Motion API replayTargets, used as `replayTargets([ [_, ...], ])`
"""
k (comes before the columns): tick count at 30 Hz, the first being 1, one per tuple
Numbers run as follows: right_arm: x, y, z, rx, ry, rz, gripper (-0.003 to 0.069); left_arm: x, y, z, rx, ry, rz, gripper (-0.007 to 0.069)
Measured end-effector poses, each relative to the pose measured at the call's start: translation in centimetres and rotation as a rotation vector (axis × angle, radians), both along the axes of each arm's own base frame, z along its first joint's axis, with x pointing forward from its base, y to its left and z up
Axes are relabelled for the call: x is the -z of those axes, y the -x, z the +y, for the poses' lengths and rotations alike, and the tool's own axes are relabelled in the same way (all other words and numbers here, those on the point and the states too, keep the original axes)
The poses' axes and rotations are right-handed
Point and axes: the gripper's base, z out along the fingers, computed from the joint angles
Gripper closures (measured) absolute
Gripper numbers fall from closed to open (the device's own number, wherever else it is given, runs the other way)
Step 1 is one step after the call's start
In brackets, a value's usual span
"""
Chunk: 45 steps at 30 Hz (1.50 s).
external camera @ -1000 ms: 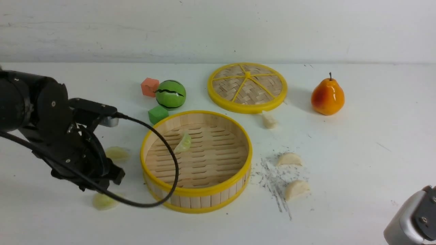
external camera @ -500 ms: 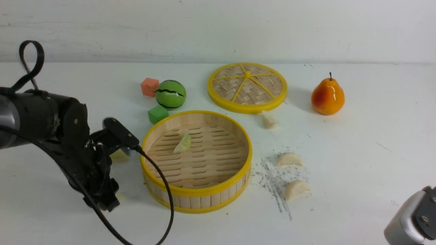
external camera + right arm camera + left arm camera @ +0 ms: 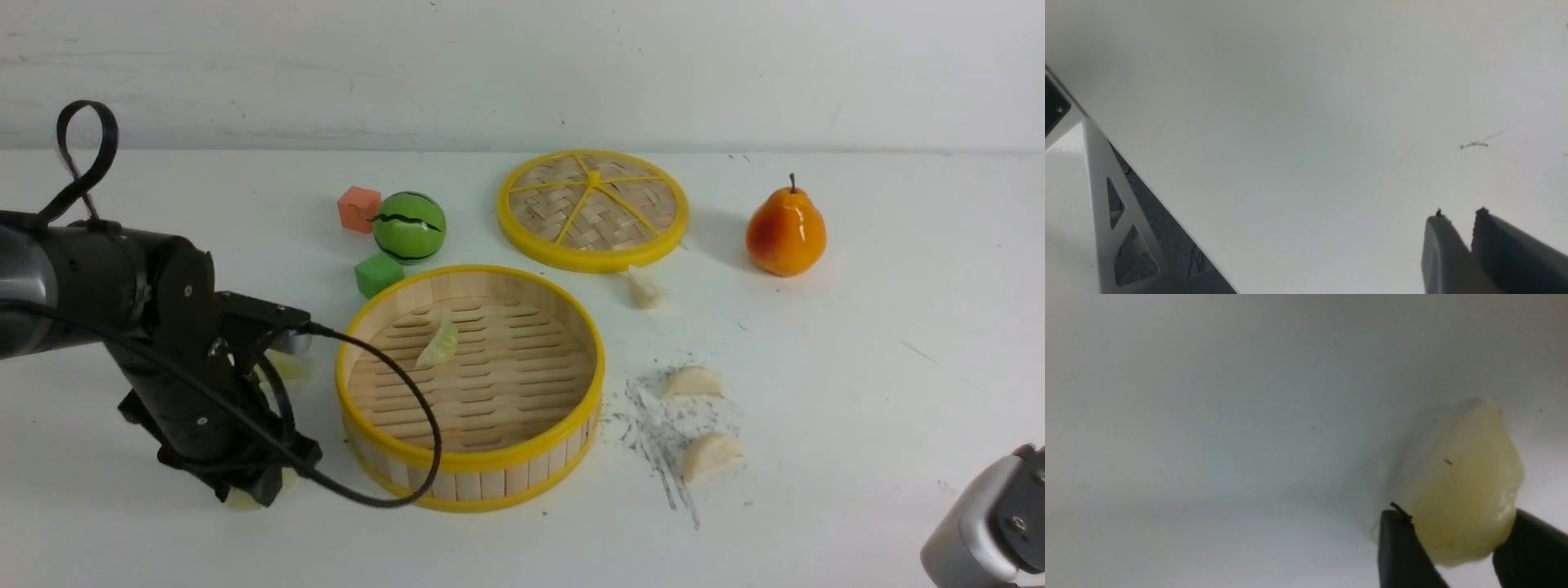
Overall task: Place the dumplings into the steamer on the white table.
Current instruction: 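Reach for and grasp a dumpling on the table with the left gripper, then place the dumpling into the bamboo steamer basket with the left gripper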
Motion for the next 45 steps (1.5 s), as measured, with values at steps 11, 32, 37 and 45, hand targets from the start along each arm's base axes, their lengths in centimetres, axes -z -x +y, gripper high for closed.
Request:
replayTargets([
  [11,-0.1,-0.3,-0.1,0.025,0.000,-0.022,0.0545,-3.4,1.0,-0.1,-0.230,0.103,-0.063,0.0454],
  [32,-0.3,-0.9,-0.4,0.082,0.007,-0.080,0.0545,-10.0,-3.9,-10.3,-0.050,0.365,-0.245,0.0454],
  [37,-0.3,-0.9,-0.4,0.083,0.007,-0.080,0.0545,-6.1,-8.5,-12.3,-0.061,0.307,-0.230,0.0455],
  [45,-0.3,-1.0,-0.4,0.086,0.007,-0.083,0.0542,-3.4,-11.2,-13.6,-0.106,0.329,-0.195,0.0457],
])
